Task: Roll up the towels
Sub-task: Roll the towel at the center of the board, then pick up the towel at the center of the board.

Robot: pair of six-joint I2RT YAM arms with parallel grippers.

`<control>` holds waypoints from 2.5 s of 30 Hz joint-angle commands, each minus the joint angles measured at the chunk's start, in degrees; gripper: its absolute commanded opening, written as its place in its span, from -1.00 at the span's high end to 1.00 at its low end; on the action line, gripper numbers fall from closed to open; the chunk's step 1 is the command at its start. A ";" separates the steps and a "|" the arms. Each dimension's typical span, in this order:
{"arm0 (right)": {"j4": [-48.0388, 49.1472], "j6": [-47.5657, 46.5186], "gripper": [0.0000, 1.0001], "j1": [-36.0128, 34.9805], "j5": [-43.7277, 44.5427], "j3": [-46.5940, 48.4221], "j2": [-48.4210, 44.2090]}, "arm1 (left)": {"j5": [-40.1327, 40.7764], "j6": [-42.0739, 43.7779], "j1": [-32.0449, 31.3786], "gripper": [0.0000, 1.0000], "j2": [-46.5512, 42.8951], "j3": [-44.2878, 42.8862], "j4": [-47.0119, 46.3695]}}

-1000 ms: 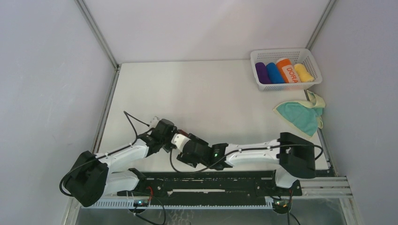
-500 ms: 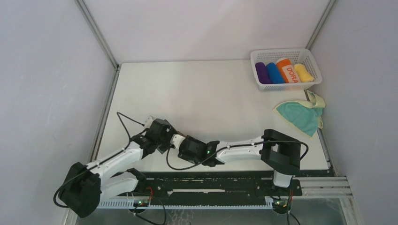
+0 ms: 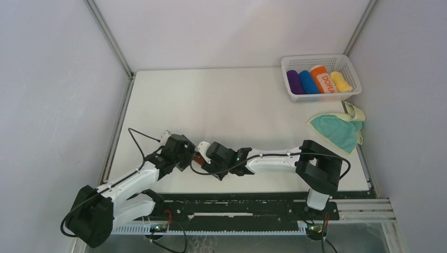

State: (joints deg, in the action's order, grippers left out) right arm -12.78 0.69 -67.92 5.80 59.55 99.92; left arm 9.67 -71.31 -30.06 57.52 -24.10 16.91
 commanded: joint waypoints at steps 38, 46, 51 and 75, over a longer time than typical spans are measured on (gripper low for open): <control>-4.80 -5.57 -0.47 -5.87 19.04 14.84 12.77 | -4.13 2.70 0.31 -0.04 16.84 -5.12 -1.40; 5.98 -8.86 -0.50 -5.90 18.57 4.68 8.61 | -4.05 2.33 0.32 -0.04 16.82 -5.06 -1.46; 10.32 -9.19 -0.51 -5.76 18.30 1.31 6.37 | -3.88 2.19 0.30 -0.04 16.84 -5.05 -1.03; -0.90 -7.37 -0.37 -2.51 19.87 3.82 11.51 | -3.10 3.15 0.30 -0.03 16.18 -6.10 0.67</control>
State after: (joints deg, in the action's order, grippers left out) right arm -6.55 -8.32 -72.25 25.82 63.55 108.62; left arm 4.82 -70.89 -29.23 73.23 -29.76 10.66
